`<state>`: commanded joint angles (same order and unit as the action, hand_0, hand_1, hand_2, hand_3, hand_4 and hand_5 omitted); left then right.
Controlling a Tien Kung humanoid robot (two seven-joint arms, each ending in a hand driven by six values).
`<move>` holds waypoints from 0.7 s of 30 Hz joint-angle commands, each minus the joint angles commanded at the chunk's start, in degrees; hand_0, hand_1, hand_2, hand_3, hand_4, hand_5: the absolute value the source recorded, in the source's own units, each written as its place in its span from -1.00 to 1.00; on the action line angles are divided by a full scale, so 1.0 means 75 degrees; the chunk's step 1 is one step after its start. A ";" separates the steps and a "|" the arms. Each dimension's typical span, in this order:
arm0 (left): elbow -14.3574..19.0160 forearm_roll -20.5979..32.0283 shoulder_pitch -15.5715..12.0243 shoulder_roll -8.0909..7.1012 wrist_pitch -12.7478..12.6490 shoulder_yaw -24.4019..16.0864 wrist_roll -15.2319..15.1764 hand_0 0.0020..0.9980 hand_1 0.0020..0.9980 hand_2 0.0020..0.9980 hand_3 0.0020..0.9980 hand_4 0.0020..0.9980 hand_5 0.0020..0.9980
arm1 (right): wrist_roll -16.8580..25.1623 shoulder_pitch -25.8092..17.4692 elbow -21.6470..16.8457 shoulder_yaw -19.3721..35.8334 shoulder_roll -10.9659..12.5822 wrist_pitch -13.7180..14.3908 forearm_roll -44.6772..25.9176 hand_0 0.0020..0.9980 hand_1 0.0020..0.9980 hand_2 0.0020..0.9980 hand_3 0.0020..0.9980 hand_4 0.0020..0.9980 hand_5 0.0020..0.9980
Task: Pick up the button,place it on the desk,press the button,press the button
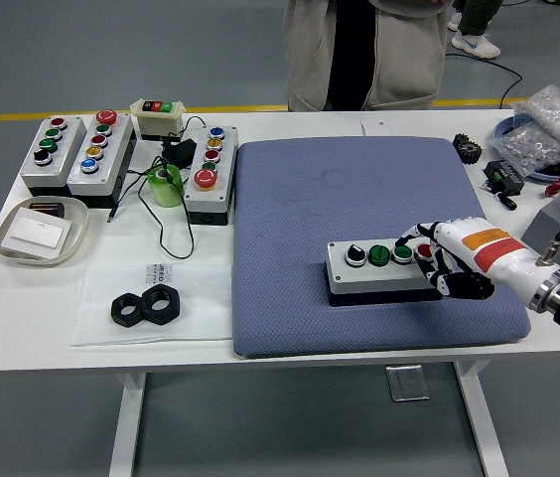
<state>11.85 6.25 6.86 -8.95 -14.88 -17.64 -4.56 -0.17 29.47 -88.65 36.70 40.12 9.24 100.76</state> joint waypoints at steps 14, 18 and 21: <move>0.0000 -0.0063 -0.0013 0.0006 -0.0010 -0.0045 0.0021 0.51 0.66 0.74 0.66 0.27 1.00 | -0.0070 0.0082 0.0184 -0.0374 0.0017 -0.0137 0.0048 -0.60 -0.97 -0.70 0.44 -0.11 -1.00; -0.0001 -0.0103 -0.0036 0.0010 -0.0015 -0.0072 0.0031 0.51 0.66 0.74 0.66 0.27 1.00 | -0.0107 0.0049 0.0209 -0.0431 0.0004 -0.0188 0.0067 -0.60 -0.97 -0.70 0.44 -0.11 -1.00; 0.0000 -0.0144 -0.0056 0.0011 -0.0019 -0.0097 0.0042 0.51 0.66 0.74 0.66 0.27 1.00 | -0.0124 0.0036 0.0226 -0.0453 -0.0010 -0.0206 0.0078 -0.60 -0.97 -0.70 0.44 -0.10 -1.00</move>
<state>11.85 5.17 6.44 -8.86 -15.02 -18.37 -4.24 -1.09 29.75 -86.95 33.30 40.04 7.70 101.34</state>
